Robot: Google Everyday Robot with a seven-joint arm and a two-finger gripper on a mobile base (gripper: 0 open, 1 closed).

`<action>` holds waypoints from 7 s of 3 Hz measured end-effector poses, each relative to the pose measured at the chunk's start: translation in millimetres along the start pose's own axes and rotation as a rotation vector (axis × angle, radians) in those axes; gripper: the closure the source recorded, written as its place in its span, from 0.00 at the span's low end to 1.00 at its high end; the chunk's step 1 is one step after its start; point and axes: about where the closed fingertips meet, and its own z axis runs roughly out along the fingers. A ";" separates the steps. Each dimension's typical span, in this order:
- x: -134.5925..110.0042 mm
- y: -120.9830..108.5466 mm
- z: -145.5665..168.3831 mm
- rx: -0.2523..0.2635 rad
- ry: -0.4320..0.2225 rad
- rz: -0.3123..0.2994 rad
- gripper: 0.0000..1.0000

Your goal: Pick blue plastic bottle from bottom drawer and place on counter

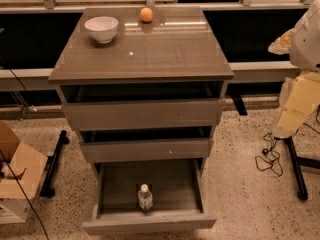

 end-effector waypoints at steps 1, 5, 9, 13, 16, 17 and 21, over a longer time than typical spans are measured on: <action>0.0 0.0 0.0 0.000 0.000 0.000 0.00; -67.2 34.4 160.7 -0.235 -0.509 0.126 0.00; -108.2 59.6 270.2 -0.350 -0.628 0.238 0.00; -154.9 100.8 452.9 -0.583 -0.787 0.445 0.00; -132.4 96.8 595.9 -0.408 -0.685 0.536 0.00; -132.4 96.8 596.0 -0.408 -0.685 0.536 0.00; -121.1 103.1 741.8 -0.285 -0.656 0.638 0.00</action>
Offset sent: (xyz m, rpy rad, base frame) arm 0.0082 0.0271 -0.0277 0.1594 -0.0146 0.0415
